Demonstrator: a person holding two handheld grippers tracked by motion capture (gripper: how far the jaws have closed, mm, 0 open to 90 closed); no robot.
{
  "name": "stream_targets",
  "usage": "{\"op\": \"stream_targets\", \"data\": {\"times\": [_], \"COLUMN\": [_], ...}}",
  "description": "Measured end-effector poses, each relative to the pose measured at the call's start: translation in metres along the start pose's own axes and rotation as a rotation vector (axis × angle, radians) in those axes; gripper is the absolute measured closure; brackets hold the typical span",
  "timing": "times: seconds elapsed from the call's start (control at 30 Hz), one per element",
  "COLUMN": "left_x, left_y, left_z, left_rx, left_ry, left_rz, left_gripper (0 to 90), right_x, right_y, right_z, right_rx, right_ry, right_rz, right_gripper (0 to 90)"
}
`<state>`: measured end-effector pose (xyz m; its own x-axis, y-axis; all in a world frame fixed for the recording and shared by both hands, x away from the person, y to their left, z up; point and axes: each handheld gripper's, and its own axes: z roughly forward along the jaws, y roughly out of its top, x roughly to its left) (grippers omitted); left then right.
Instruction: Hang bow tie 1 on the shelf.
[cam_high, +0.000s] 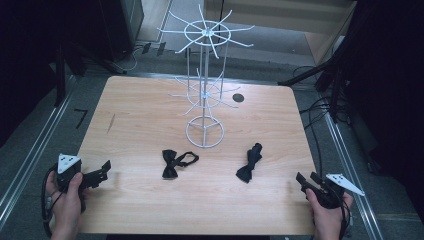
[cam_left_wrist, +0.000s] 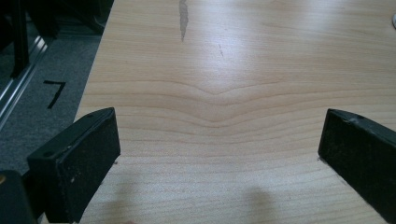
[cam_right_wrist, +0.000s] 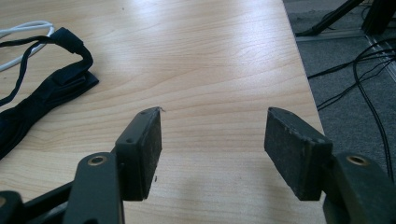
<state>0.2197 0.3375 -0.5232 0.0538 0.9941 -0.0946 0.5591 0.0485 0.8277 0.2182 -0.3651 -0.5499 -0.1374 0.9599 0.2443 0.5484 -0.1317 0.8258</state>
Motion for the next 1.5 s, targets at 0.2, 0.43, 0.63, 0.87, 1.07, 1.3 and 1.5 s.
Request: {"op": "stream_targets", "data": {"times": [0.2, 0.43, 0.63, 0.87, 1.07, 1.3, 1.5], "left_x": [-0.001, -0.001, -0.001, 0.0, 0.0, 0.0, 0.0], "left_y": [0.0, 0.0, 0.001, 0.001, 0.001, 0.001, 0.001], "left_z": [0.0, 0.0, 0.001, 0.001, 0.001, 0.001, 0.001], "left_rx": [0.007, 0.01, 0.015, 0.013, 0.014, 0.014, 0.017], "left_ry": [-0.003, -0.012, -0.02, -0.021, -0.021, -0.022, -0.025], "left_rz": [0.008, 0.013, 0.015, 0.013, 0.012, 0.011, 0.008], "left_gripper": [0.0, 0.0, 0.0, 0.0, 0.0, 0.0, 0.0], "right_x": [0.005, 0.017, 0.03, 0.045, 0.052, 0.06, 0.07], "right_y": [0.002, 0.006, 0.009, 0.012, 0.012, 0.013, 0.015], "right_z": [-0.003, -0.002, -0.001, 0.0, 0.001, 0.002, 0.005], "right_rx": [-0.011, -0.023, -0.028, -0.025, -0.019, -0.013, -0.006], "right_ry": [0.004, 0.018, 0.046, 0.073, 0.081, 0.098, 0.117], "right_rz": [0.009, -0.014, -0.019, -0.039, -0.036, -0.04, -0.07], "right_gripper": [39.3, 40.6, 41.1, 41.5, 41.9, 42.7, 42.2]}}
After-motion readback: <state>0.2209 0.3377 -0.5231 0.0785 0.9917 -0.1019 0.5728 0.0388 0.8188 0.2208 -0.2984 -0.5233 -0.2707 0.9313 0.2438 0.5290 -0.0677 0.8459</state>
